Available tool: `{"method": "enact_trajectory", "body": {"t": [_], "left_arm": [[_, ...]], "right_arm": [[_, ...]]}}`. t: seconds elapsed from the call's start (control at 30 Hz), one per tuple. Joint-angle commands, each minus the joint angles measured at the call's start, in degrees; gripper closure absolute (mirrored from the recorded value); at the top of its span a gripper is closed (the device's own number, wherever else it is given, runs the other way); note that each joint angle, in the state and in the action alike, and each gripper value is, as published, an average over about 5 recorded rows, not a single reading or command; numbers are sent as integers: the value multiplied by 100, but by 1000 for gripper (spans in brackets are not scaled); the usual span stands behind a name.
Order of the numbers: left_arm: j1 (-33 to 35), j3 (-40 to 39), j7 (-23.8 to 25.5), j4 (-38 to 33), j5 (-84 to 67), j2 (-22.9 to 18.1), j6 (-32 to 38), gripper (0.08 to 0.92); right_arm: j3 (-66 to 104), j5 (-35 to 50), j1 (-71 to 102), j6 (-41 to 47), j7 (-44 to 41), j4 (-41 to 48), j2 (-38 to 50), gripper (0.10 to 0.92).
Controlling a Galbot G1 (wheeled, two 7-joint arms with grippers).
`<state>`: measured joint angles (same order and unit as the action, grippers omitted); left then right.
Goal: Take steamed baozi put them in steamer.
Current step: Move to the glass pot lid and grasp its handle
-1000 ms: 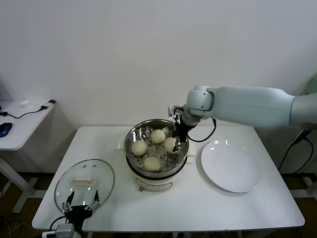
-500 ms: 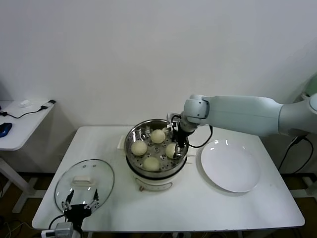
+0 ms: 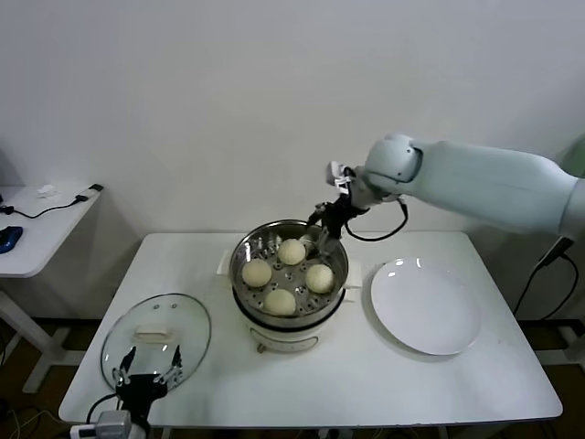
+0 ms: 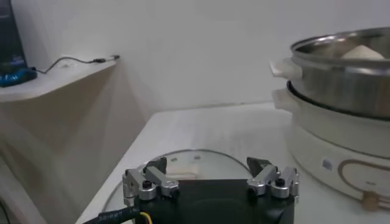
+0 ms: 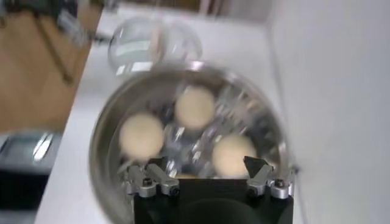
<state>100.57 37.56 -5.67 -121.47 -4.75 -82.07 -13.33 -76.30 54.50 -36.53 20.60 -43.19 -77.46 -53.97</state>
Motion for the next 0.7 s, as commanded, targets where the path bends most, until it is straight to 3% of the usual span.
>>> {"method": "enact_trajectory", "body": {"t": [0.03, 0.17, 0.3, 0.5, 0.7], "left_arm": [[-83, 61, 144, -27, 238, 85, 327, 177], [-175, 56, 160, 63, 180, 145, 492, 177], [-243, 52, 101, 125, 157, 147, 597, 177], [-301, 11, 139, 254, 404, 288, 974, 177], [-414, 83, 12, 485, 1209, 431, 1480, 177]], "right_arm": [[4444, -336, 3701, -875, 4012, -635, 1833, 203], [6189, -810, 5608, -1361, 4772, -1205, 2326, 203], [8115, -1154, 7795, -1806, 4940, -1698, 2474, 203], [10783, -1475, 10596, -2102, 4364, -1883, 1619, 203], [11621, -1644, 11885, -2690, 4119, -1938, 468, 203]]}}
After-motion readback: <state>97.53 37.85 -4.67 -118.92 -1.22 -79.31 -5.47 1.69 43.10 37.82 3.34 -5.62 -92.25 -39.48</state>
